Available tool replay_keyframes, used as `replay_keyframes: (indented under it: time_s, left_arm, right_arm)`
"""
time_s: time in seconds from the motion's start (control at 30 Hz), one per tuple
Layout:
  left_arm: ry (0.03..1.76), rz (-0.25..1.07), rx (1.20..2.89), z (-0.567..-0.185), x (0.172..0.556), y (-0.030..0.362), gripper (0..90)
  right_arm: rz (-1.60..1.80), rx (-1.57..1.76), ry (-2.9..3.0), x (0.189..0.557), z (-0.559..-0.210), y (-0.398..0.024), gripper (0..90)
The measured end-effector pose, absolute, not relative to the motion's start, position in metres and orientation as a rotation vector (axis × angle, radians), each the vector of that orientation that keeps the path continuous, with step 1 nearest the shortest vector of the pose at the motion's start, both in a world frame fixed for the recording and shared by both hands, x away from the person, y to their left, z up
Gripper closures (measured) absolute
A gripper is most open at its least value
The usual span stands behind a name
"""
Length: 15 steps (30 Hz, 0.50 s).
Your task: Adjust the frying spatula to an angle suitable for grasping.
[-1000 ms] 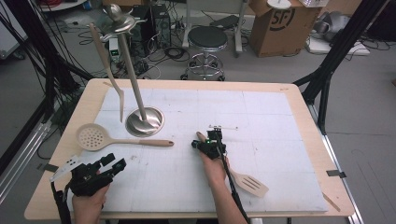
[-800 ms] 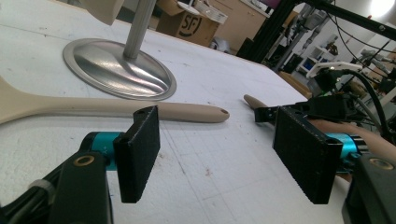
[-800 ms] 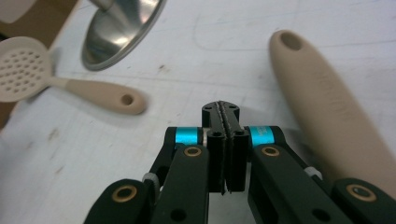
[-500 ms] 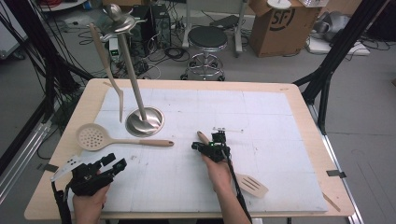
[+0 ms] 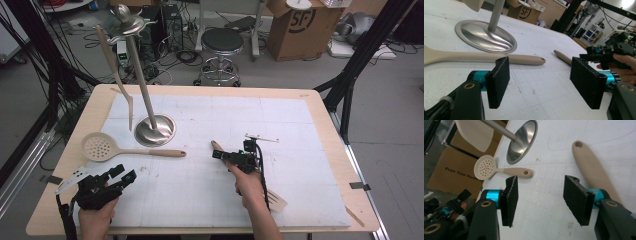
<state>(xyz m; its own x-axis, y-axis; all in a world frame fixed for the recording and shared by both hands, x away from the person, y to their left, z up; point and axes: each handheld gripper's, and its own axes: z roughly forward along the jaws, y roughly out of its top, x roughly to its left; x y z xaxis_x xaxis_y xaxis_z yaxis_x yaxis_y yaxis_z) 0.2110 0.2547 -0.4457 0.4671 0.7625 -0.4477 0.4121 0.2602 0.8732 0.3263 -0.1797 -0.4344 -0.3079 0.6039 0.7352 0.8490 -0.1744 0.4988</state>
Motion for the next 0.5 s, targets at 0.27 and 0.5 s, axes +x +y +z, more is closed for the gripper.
replay_keyframes:
  time_s: [0.27, 0.5]
  left_arm:
    - [1.144, 0.322, 1.364, -0.446, 0.211, 0.254, 32.9]
    - [1.146, 0.325, 1.365, -0.446, 0.212, 0.253, 32.8]
  right_arm:
    - [-1.486, -1.701, -1.861, 0.321, -0.419, -0.213, 45.2]
    - [-1.495, -1.712, -1.877, 0.314, -0.407, -0.235, 45.8]
